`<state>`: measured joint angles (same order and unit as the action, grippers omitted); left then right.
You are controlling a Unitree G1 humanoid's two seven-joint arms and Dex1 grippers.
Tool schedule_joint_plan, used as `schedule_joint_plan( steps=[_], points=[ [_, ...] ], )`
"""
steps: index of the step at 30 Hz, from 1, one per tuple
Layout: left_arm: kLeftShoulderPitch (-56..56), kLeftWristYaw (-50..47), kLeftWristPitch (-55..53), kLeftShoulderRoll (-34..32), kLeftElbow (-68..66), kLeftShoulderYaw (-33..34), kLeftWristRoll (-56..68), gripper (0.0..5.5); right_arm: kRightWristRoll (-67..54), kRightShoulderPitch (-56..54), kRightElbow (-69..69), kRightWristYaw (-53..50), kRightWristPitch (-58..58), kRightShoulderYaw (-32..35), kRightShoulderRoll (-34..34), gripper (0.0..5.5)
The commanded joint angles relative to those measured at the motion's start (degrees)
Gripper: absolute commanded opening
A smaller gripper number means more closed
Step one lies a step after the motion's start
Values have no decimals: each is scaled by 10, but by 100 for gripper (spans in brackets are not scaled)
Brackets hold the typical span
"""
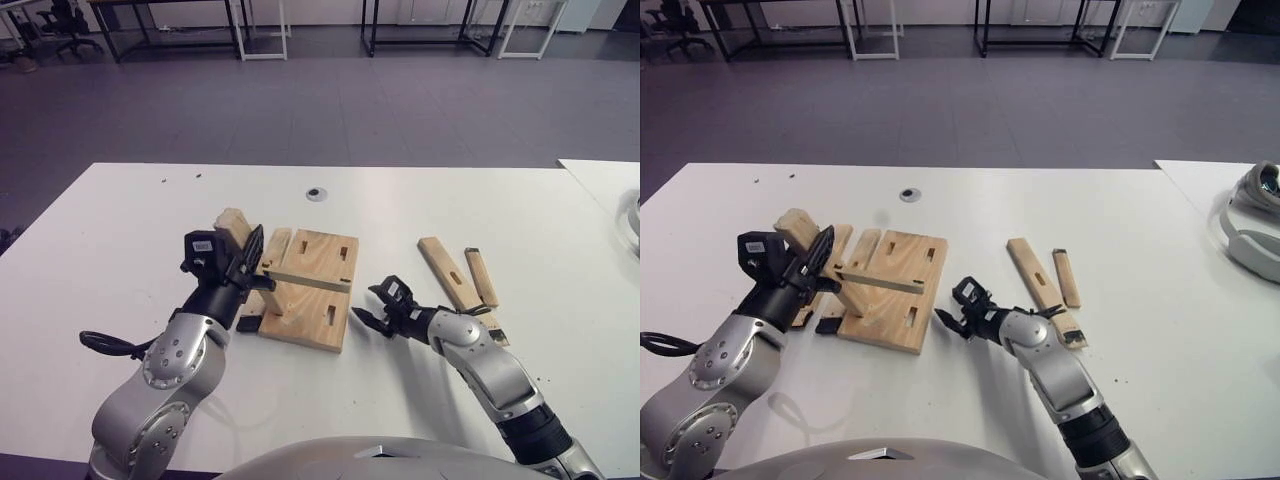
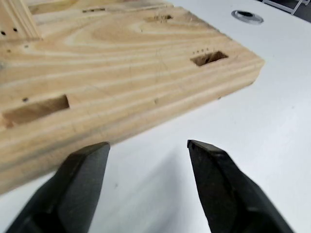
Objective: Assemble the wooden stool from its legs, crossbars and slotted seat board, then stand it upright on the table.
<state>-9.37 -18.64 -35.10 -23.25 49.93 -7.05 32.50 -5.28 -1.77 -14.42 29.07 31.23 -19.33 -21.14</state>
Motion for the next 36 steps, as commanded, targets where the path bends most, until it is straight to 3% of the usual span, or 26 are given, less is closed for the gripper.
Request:
schedule_joint_plan(
  steps=[1,3,4,8,14,19,22,26,29,36],
  points=[
    [-11,28,17,15,-35,-23,-58,103,3,-15,1,-5,-8,16,4,299],
    [3,58,58,44,-27,-8,-36,103,5,-18,6,-8,-12,22,7,299],
    [7,74,72,58,-27,-1,-15,139,5,-21,11,-11,-15,30,8,299],
    [-5,139,82,101,-32,44,117,199,-25,-42,14,-23,-2,103,10,299],
    [25,211,61,50,-17,125,317,312,-37,-115,58,-19,-12,210,-51,299],
    [162,182,88,-23,-18,210,454,394,-34,-121,83,-21,-33,228,-60,299],
    [210,152,76,-88,-153,258,342,411,-29,-125,97,-34,-45,233,-54,299],
    [149,194,49,-140,-277,133,121,411,-24,-127,117,-43,-53,235,-55,299],
    [102,225,49,-125,-326,78,43,411,-19,-126,143,-40,-64,227,-52,299],
    [53,262,28,-76,-314,35,-14,411,-7,-112,176,-39,-81,202,-30,299]
  ],
)
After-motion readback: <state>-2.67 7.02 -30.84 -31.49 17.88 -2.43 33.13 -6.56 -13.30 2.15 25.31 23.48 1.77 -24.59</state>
